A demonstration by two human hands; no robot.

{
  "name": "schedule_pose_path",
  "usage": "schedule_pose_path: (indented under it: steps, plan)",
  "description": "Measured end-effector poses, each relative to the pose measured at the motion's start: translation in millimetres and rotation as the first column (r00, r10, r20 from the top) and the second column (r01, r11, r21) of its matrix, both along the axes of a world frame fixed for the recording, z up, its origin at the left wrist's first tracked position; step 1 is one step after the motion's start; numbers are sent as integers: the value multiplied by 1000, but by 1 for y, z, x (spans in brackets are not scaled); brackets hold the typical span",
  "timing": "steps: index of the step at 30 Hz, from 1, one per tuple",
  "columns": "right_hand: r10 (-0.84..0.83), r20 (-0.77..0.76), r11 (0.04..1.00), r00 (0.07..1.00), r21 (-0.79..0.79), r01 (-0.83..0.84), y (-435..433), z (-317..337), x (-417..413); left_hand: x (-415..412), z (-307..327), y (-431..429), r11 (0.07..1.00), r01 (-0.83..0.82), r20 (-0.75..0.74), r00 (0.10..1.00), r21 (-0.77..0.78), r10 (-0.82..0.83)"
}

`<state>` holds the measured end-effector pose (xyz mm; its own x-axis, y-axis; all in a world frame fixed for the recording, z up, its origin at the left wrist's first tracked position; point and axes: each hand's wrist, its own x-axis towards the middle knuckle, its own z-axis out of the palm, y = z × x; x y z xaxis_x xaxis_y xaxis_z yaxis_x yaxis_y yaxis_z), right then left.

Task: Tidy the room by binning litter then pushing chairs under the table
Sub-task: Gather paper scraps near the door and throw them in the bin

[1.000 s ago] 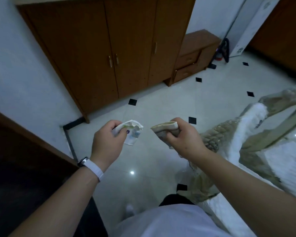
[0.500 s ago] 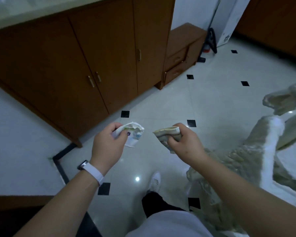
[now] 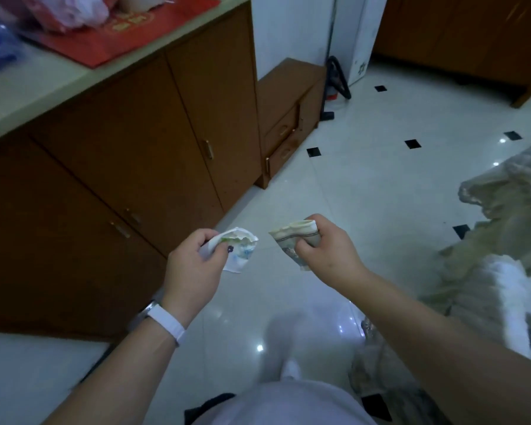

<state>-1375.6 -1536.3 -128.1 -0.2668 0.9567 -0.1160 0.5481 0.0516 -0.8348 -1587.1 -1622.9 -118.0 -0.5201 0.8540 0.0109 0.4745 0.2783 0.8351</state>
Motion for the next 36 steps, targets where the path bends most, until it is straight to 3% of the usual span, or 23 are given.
schedule_pose_path:
  steps: [4, 8, 13, 22, 36]
  plan:
    - [-71, 16, 997, 997, -9, 71, 30, -2, -3, -14, -9, 52, 996, 88, 16, 996, -10, -88]
    - [-159, 58, 987, 986, -6, 159, 58, -10, -18, -35, -24, 103, 985, 169, 125, 979, -32, -164]
    - [-242, 115, 970, 963, 16, 242, 108, -10, -52, -67, -36, 182, 959, 284, 39, 958, 15, -285]
    - [-477, 72, 878, 876, 87, 471, 202, 13, -110, -126, -29, 324, 858, 514, 53, 856, 16, -514]
    - [-642, 60, 766, 765, -4, 643, 329, -16, -55, -58, -37, 498, 746, 666, 20, 745, 8, -666]
